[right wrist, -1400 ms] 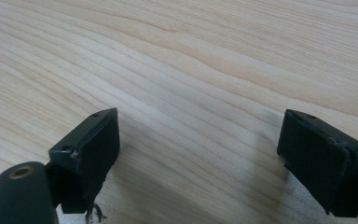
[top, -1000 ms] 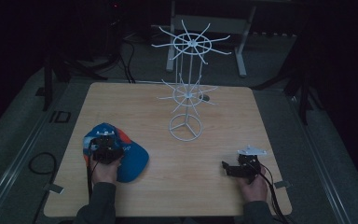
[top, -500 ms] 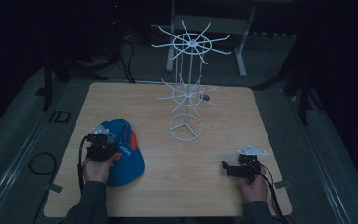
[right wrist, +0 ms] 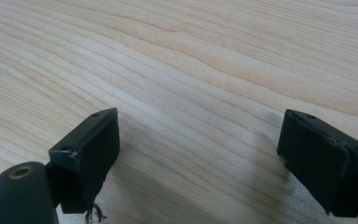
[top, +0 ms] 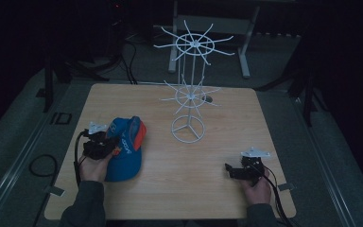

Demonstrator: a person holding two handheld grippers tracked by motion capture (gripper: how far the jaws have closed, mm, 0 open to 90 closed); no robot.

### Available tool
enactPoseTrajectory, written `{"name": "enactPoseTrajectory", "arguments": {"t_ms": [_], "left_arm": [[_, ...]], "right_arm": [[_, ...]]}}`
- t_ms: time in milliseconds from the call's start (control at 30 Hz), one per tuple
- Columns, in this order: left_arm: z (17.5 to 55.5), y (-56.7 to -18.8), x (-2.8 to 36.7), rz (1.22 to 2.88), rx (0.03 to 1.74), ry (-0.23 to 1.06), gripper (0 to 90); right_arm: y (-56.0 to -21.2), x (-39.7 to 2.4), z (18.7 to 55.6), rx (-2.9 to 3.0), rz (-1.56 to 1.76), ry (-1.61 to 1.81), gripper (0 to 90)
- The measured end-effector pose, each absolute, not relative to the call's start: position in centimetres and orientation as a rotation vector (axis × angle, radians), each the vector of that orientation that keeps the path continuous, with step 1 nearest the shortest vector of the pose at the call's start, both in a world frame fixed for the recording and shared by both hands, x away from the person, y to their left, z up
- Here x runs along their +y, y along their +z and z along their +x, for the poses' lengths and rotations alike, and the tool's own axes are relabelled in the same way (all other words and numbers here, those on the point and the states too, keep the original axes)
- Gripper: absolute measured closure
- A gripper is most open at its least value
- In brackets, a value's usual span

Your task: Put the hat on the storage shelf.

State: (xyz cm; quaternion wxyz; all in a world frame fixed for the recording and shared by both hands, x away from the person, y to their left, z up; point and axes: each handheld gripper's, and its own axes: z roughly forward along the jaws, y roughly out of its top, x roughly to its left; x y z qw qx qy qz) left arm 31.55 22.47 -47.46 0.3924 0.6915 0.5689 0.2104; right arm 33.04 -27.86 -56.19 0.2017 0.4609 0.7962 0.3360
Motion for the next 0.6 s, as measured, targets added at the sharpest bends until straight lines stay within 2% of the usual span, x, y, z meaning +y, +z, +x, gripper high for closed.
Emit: {"name": "enactPoseTrajectory", "arguments": {"t_ms": [600], "left_arm": [[32.0,-43.8,23.4,1.674,1.327,0.571,89.7]], "right_arm": [[-56.2,-27.9,33.0,2.223,1.290,0.939,12.8]]}}
